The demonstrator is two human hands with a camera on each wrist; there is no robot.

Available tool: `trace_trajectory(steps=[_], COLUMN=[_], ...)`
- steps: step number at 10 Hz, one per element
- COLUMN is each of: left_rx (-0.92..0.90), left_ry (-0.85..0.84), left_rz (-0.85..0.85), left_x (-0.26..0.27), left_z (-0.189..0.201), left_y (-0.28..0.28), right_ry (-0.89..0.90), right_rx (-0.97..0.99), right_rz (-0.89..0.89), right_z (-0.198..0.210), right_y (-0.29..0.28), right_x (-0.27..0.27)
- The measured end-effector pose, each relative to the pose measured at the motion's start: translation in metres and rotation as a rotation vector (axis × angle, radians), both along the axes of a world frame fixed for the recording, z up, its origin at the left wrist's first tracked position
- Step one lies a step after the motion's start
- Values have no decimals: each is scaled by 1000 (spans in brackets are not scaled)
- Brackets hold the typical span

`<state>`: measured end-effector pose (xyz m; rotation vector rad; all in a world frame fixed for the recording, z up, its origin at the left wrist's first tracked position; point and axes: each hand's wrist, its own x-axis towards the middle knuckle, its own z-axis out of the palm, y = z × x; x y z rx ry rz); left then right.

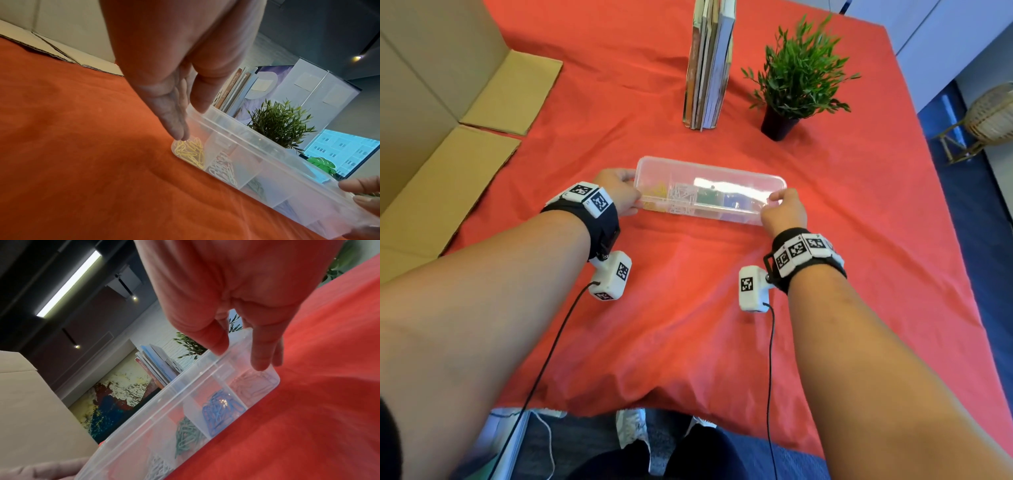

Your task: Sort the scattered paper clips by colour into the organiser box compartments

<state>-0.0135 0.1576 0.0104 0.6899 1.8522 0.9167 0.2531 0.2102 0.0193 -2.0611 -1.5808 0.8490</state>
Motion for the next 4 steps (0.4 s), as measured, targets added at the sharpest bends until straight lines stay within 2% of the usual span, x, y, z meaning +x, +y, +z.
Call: trace_trajectory(steps=[2,3,4], left_rx=[-14,29,23], left_ry=[10,5,-42], left_rz=[-61,-45,22], left_x=[6,8,8], left_z=[1,4,-2], left_y=[14,16,3], right_ry=[-31,-32,-29], right_rx=[-57,-73,-8], right_rz=[18,42,113], right_z=[-2,5,8], right_y=[17,14,-3], right_x=[3,2,8])
